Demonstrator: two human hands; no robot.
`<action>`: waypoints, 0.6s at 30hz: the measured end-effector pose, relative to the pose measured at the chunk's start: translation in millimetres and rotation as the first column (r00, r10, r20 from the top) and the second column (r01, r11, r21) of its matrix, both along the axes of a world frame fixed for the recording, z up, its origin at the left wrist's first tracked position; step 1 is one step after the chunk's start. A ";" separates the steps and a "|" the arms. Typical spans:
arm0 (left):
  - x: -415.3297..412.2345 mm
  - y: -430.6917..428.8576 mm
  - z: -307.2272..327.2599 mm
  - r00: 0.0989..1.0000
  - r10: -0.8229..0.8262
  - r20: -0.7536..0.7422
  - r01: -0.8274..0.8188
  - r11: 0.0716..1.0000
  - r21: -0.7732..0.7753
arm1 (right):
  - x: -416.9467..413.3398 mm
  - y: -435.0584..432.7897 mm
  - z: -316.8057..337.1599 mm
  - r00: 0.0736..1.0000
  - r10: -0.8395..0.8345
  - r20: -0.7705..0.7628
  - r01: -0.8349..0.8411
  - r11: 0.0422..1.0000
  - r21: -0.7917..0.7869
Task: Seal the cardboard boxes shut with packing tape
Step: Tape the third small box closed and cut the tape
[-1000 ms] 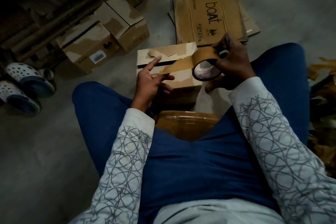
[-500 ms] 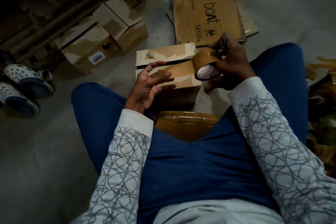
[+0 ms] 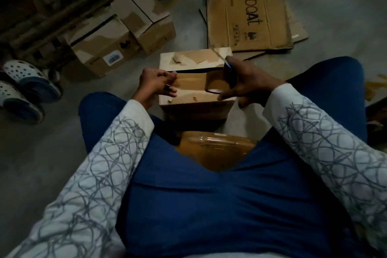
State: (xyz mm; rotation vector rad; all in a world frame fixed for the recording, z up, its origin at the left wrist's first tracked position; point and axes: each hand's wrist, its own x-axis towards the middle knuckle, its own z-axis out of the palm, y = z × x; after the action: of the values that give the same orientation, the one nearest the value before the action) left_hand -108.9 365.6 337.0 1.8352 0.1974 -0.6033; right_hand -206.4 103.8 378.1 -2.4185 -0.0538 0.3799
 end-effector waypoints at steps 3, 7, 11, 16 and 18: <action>19.1 8.7 -18.8 1.000 -0.009 -0.022 0.009 1.000 0.014 | 16.0 4.5 -16.3 0.993 0.111 0.036 -0.107 0.989 -0.105; 35.4 5.6 -50.6 1.000 0.002 -0.004 -0.001 0.998 0.058 | 38.2 3.5 -37.9 0.991 0.125 0.049 -0.115 0.979 -0.168; 59.7 -4.2 -71.7 0.987 0.019 0.159 -0.060 0.964 0.258 | 65.4 -0.1 -54.6 0.995 0.071 0.063 -0.063 0.992 -0.109; 85.9 -5.2 -89.1 0.922 -0.166 0.351 -0.016 0.888 0.460 | 97.2 -5.4 -77.6 0.997 0.029 0.075 -0.027 0.999 -0.027; 96.2 -4.2 -99.3 0.922 -0.192 0.336 0.016 0.887 0.462 | 111.7 -5.7 -88.5 0.997 0.033 0.074 -0.034 0.999 0.014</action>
State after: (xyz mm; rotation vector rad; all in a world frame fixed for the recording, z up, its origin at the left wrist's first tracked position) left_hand -12.8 361.4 237.7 2.3908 -0.0265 -0.2773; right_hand -94.7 98.0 289.6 -2.4187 -0.1296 0.3045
